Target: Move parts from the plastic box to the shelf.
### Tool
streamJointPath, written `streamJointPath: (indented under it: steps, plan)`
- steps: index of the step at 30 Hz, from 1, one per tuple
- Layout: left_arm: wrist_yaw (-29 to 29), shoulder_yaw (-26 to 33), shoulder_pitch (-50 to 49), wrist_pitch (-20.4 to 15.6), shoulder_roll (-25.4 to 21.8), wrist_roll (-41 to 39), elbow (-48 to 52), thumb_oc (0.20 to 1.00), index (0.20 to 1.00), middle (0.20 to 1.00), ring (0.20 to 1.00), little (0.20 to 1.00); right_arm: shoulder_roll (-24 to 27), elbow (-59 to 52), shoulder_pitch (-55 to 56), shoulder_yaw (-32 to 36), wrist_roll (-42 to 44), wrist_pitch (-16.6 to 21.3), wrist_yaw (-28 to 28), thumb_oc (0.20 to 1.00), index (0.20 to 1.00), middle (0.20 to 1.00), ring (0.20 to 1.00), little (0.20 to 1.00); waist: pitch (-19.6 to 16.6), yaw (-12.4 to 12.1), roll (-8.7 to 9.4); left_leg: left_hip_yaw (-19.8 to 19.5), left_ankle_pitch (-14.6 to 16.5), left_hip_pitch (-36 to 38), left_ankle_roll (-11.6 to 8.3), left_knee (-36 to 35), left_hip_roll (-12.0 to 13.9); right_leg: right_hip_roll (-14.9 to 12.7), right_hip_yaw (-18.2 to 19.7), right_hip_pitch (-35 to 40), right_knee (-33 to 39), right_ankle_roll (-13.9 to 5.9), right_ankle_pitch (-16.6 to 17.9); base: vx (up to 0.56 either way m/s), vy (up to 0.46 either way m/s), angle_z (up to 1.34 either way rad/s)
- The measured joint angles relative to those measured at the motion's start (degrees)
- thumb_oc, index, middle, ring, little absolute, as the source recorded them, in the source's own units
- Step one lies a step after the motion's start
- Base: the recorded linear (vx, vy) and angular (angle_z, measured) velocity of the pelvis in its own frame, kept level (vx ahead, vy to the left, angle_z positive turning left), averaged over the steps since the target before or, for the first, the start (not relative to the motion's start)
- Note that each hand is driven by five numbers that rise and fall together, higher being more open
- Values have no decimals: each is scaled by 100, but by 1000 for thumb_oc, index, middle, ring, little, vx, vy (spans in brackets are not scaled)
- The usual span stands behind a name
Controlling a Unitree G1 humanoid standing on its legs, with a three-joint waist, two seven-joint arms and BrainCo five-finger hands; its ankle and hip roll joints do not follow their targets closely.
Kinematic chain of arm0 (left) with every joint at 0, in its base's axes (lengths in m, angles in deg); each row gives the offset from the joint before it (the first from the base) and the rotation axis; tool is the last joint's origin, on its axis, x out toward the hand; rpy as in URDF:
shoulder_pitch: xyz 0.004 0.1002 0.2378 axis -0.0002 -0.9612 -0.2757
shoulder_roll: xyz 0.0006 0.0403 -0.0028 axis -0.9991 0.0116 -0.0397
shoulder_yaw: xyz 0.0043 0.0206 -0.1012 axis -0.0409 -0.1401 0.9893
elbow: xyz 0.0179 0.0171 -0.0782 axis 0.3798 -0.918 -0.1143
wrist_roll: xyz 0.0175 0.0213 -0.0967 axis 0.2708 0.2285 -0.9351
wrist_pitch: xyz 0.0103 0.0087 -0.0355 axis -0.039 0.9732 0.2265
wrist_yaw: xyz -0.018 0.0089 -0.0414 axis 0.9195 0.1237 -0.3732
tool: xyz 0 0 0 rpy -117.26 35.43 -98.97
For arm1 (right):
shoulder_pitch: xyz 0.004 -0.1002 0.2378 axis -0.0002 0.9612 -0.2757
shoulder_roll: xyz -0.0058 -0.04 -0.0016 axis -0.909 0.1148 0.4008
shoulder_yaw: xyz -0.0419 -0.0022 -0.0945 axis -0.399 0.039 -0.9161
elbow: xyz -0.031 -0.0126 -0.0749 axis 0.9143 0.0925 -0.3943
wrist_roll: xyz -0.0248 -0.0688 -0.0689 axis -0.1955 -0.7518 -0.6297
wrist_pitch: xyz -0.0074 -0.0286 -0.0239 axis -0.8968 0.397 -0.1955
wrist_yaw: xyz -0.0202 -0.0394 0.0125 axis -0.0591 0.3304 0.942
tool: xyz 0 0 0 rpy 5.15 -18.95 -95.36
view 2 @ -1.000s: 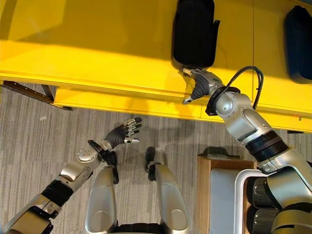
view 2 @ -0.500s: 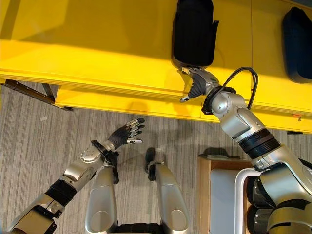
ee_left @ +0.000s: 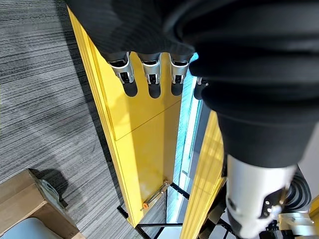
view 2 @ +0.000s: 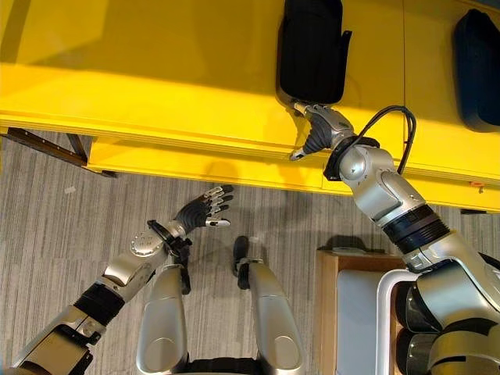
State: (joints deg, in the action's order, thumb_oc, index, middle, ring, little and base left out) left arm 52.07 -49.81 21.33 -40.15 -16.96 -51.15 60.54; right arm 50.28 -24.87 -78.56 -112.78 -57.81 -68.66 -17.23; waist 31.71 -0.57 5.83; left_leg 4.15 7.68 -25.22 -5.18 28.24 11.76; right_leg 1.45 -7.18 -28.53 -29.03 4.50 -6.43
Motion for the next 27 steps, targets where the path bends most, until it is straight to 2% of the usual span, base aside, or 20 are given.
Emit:
streamJointPath:
  steps: [19, 22, 27]
  plan:
    - [5, 0, 253, 98, 106, 31, -9, 1000, 1000, 1000, 1000, 1000, -4, 347, -511, -35, 18, -87, -200, 1000, 1000, 1000, 1000, 1000, -11, -64, 14, -19, -2, 99, 1, 29, -2, -12, -18, 110, -53, 1, 0, 5, -7, 0]
    - [4, -6, 310, 127, 111, 32, -10, 1000, 1000, 1000, 1000, 1000, -5, 491, -768, -222, 66, -85, -167, 1000, 1000, 1000, 1000, 1000, -34, -68, 58, -22, -2, 101, 1, 56, 0, -12, -18, 116, -47, 1, 0, -26, 36, 0]
    - [19, -275, 308, 124, 115, 29, -9, 1000, 1000, 1000, 1000, 1000, -11, 456, -852, -277, 337, -24, -131, 1000, 1000, 1000, 1000, 1000, -42, -33, 70, 8, -7, 24, 11, 77, -10, -27, 12, 68, 56, -72, 58, -62, 115, -2]
